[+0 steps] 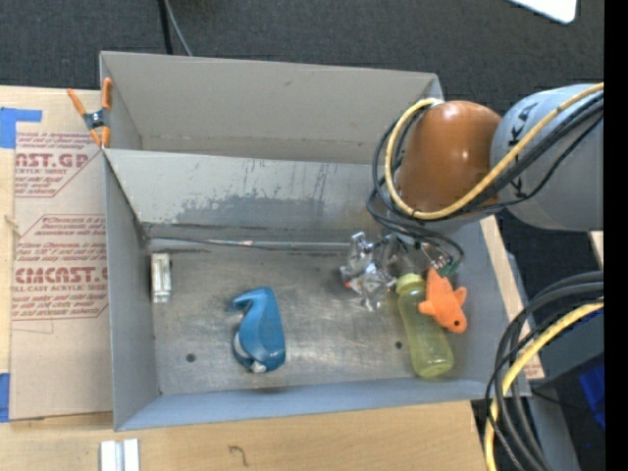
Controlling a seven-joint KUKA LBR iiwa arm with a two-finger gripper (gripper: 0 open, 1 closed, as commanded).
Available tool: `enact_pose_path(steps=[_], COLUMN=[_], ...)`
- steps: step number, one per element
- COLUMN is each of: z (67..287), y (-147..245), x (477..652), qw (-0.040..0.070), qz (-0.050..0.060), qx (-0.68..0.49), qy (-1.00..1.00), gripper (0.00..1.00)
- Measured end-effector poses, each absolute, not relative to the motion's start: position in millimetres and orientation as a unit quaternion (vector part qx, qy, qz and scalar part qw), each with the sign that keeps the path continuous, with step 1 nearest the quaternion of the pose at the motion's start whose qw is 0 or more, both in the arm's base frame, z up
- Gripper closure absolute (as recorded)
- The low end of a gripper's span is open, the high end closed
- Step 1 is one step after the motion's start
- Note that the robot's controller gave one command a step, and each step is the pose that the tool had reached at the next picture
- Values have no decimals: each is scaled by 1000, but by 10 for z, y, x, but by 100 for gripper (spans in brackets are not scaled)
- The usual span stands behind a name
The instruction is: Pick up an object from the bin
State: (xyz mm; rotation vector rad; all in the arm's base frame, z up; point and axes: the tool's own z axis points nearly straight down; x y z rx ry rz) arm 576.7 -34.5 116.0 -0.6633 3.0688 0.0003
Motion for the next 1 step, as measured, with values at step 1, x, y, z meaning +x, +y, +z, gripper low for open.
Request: enact_pose_path(steps=[1], z=[1272], y=[-341], x=[5767], qw=[1], qz=[0], qx=[-212], qy=[977], gripper=[100])
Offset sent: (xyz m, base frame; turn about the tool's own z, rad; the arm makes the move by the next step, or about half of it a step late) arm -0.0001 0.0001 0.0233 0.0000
